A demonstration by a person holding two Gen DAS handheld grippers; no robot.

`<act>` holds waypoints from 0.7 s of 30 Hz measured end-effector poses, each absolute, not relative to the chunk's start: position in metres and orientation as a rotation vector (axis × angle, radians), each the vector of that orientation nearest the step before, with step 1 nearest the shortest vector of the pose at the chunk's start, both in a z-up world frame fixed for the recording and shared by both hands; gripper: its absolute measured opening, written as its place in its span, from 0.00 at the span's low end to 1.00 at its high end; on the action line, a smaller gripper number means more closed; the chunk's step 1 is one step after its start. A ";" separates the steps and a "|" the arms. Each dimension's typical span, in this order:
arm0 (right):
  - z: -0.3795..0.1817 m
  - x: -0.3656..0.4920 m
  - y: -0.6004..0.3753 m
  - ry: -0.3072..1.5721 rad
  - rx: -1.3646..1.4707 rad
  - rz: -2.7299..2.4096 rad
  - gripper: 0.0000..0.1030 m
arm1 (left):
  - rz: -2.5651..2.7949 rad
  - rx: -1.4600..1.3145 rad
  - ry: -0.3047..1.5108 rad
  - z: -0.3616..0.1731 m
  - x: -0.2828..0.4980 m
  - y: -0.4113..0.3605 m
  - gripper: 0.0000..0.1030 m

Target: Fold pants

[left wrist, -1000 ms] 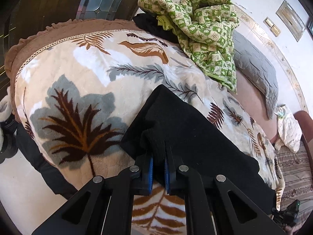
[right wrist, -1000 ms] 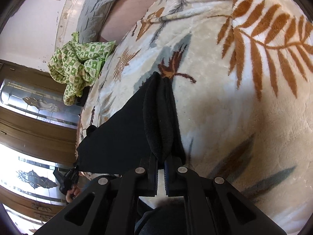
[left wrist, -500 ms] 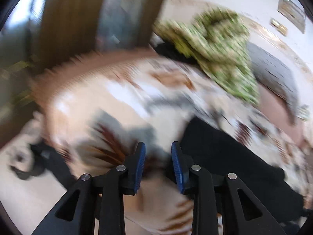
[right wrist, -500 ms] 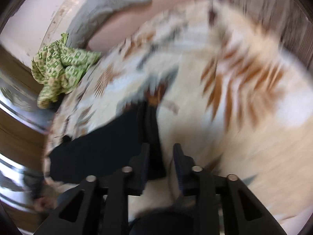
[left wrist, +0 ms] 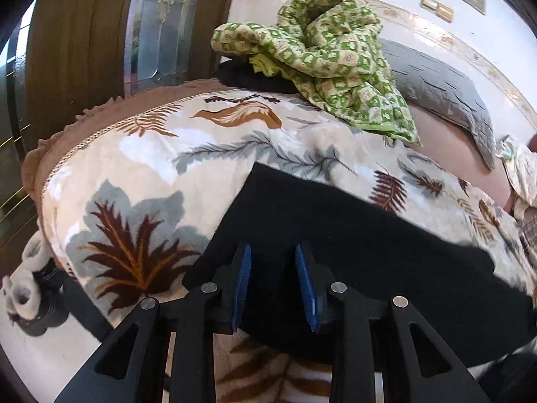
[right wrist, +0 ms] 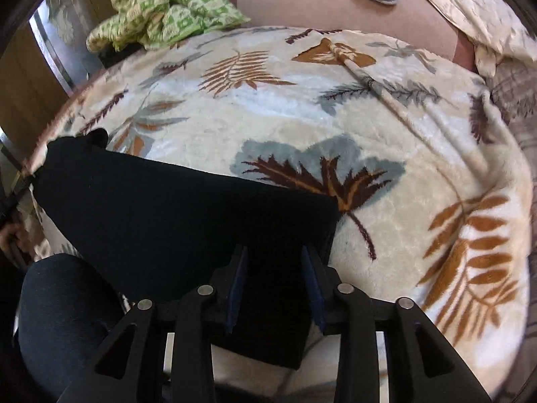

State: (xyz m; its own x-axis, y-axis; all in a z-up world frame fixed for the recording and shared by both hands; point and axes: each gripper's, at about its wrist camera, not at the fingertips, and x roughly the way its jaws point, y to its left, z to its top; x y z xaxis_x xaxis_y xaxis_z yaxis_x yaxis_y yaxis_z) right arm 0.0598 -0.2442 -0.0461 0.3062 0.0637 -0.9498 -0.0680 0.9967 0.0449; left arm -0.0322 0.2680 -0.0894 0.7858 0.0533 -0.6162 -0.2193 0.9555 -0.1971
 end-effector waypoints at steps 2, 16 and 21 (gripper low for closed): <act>-0.028 0.071 -0.222 1.209 -0.053 0.104 0.36 | 0.144 -0.292 0.619 -0.070 -0.030 0.267 0.28; -0.089 0.175 0.021 1.229 -0.248 0.670 0.40 | 0.110 -0.354 0.762 -0.111 0.033 0.264 0.36; -0.067 0.172 -0.004 1.181 -0.139 0.680 0.41 | 0.110 -0.350 0.757 -0.111 0.034 0.264 0.36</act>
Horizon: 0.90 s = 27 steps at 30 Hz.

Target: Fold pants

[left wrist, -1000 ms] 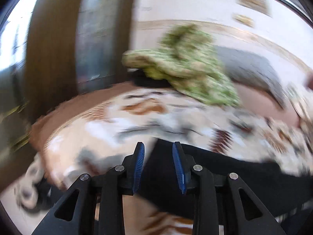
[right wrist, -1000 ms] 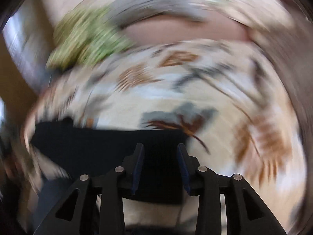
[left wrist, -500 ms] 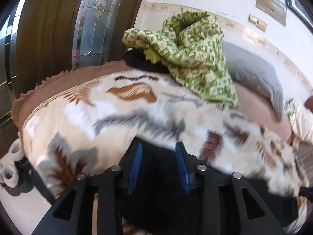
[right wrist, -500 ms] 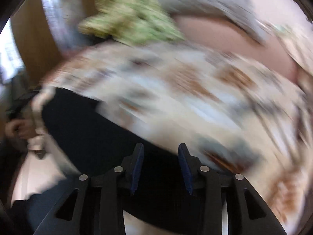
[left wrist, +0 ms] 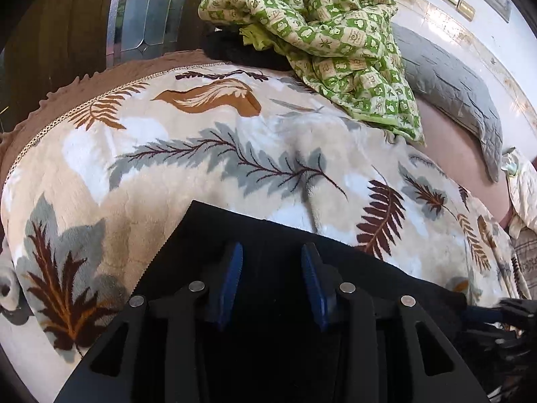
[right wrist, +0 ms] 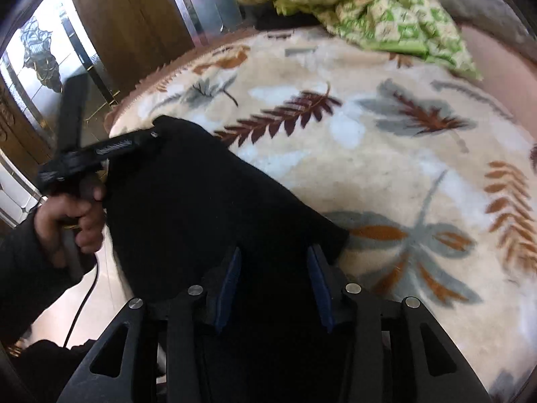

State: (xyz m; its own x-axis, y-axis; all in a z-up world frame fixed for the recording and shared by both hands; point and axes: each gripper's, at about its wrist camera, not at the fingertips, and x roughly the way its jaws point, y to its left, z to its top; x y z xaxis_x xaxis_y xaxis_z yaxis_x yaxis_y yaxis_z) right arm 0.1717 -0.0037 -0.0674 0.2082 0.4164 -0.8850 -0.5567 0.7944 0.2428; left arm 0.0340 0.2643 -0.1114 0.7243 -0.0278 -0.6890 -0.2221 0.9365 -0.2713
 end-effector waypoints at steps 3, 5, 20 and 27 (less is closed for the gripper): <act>-0.033 0.147 -0.040 1.087 -0.121 0.625 0.45 | 0.112 -0.356 0.751 -0.101 0.032 0.261 0.36; -0.012 0.125 -0.085 1.038 -0.033 0.547 0.57 | 0.130 -0.384 0.746 -0.091 0.024 0.260 0.36; -0.031 -0.031 -0.333 1.032 0.781 0.151 0.67 | -0.410 -0.133 0.783 -0.111 -0.029 0.070 0.39; -0.079 -0.037 -0.345 1.078 1.044 0.185 0.67 | -0.392 -0.125 0.752 -0.113 -0.033 0.066 0.40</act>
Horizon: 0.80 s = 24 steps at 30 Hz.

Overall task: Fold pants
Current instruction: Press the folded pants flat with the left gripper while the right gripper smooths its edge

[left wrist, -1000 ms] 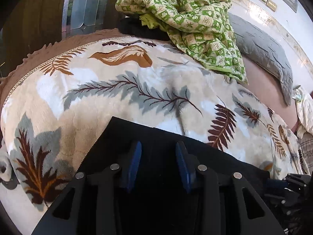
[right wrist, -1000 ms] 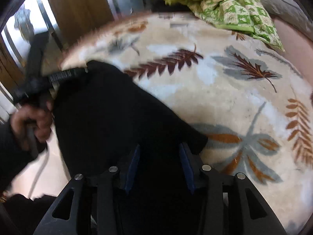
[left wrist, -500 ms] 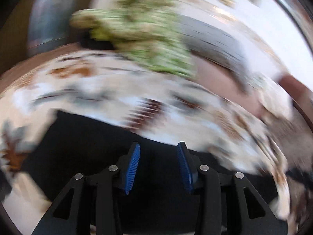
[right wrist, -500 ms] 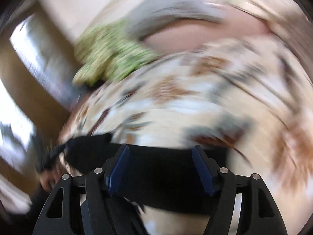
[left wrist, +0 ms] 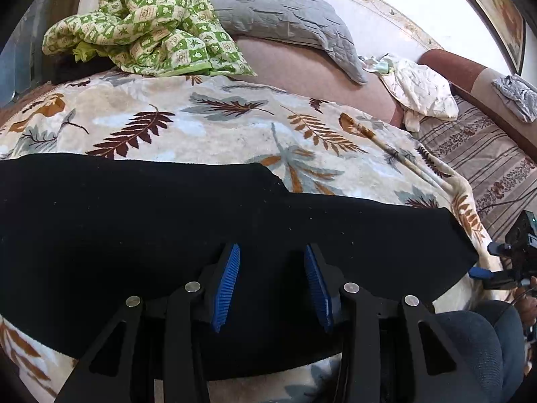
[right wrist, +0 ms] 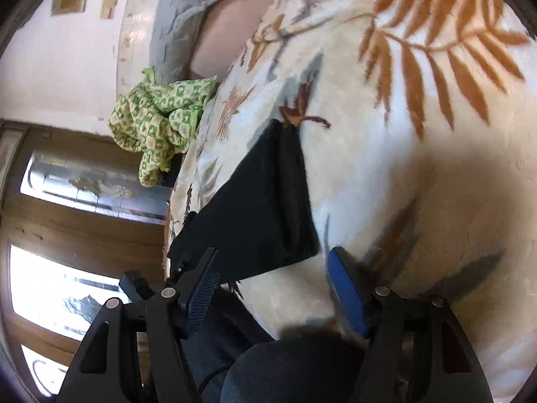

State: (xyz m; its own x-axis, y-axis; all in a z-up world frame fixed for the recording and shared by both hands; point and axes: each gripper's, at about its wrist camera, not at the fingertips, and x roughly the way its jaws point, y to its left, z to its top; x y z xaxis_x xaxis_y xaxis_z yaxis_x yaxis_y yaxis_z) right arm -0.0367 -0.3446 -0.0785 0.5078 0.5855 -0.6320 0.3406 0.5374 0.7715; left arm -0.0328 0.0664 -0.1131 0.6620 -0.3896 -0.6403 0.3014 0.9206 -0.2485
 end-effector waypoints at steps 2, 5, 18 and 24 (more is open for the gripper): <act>-0.080 -0.033 -0.345 1.078 1.065 0.187 0.69 | -0.380 -0.117 0.741 -0.116 -0.038 0.065 0.43; -0.084 -0.026 -0.343 1.067 1.094 0.223 0.72 | -0.373 -0.098 0.735 -0.117 -0.040 0.062 0.46; -0.102 -0.034 -0.356 1.056 1.157 0.194 0.16 | -0.398 -0.135 0.732 -0.117 -0.039 0.068 0.46; -0.101 -0.034 -0.355 1.066 1.121 0.167 0.11 | -0.415 -0.151 0.716 -0.118 -0.040 0.070 0.51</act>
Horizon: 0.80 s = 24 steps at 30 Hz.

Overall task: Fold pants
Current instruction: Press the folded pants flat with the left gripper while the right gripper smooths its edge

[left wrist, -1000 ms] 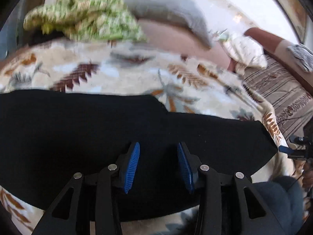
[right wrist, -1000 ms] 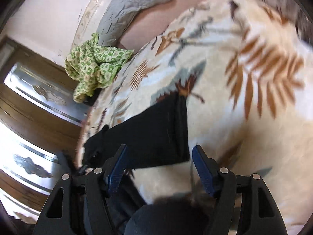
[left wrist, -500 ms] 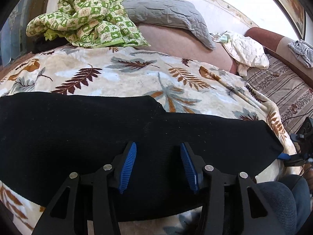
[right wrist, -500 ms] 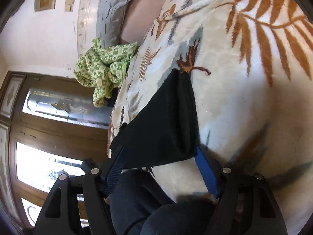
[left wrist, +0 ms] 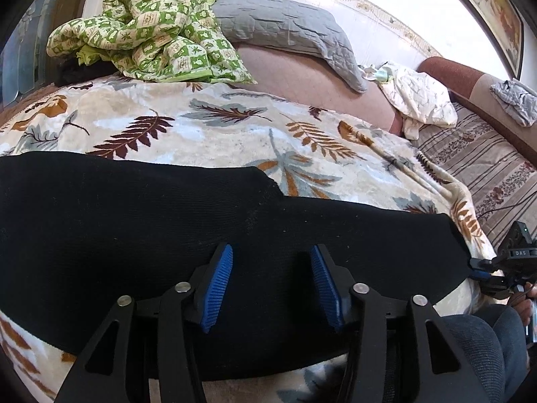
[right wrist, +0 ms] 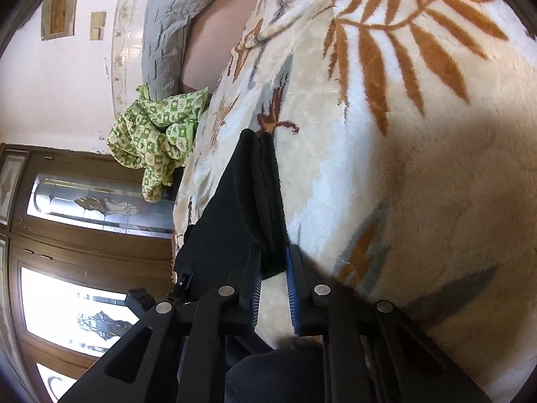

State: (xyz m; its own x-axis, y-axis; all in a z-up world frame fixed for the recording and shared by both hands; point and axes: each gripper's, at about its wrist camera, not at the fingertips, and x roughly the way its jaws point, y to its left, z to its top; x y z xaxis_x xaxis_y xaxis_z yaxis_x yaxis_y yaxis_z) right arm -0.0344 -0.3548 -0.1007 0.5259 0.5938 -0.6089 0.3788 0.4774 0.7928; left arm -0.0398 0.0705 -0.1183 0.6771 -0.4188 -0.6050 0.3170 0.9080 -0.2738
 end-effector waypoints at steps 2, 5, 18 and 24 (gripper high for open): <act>-0.099 -0.033 -0.354 1.073 1.099 0.162 0.10 | -0.428 -0.153 0.711 -0.119 -0.040 0.071 0.55; -0.099 -0.034 -0.354 1.075 1.093 0.150 0.09 | -0.431 -0.150 0.709 -0.120 -0.039 0.070 0.57; -0.095 -0.031 -0.349 1.102 1.022 0.138 0.07 | -0.370 -0.042 0.712 -0.118 -0.042 0.051 0.58; -0.095 -0.030 -0.348 1.111 1.009 0.136 0.07 | -0.373 -0.037 0.711 -0.118 -0.042 0.052 0.58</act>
State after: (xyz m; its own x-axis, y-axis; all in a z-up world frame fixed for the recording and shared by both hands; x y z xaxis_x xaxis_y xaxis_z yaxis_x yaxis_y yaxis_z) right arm -0.0296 -0.3484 -0.0949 0.4834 0.5522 -0.6793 0.3727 0.5724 0.7304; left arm -0.0423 0.0517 -0.1175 0.6947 -0.3464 -0.6304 0.3214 0.9335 -0.1588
